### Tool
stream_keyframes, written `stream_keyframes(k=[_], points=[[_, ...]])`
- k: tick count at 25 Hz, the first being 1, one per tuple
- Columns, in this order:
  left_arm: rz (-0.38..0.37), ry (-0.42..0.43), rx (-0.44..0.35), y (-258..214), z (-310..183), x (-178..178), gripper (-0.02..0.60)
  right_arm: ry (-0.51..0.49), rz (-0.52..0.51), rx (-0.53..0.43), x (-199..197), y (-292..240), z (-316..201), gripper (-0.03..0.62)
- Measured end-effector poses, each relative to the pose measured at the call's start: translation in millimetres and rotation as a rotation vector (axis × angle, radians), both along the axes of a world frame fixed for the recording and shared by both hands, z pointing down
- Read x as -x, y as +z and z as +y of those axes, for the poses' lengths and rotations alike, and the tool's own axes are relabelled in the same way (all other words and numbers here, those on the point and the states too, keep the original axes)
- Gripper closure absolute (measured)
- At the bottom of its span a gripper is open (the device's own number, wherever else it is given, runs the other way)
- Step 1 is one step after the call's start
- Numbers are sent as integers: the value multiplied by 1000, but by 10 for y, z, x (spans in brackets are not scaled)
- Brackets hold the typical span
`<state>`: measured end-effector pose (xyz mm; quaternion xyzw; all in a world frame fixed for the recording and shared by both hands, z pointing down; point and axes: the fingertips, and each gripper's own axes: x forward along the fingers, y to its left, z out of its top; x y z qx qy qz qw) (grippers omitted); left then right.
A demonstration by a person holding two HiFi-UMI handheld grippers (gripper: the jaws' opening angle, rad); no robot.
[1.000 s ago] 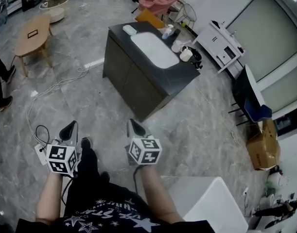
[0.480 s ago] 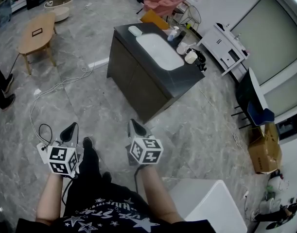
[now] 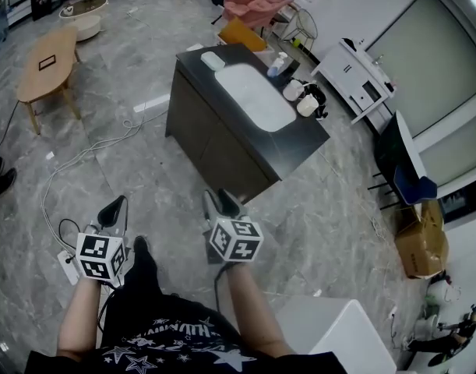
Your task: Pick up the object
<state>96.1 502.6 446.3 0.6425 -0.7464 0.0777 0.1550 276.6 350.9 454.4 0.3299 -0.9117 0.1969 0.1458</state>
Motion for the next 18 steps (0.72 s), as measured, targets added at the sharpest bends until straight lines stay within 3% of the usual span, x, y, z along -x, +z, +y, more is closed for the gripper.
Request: stream_keyframes(k=[10, 18], points=[[18, 82, 8, 30, -1097, 947, 572, 110, -23, 52, 884, 38, -1067, 414], [25, 157, 34, 84, -1580, 1379, 572, 176, -27, 83, 1297, 95, -1423, 414]])
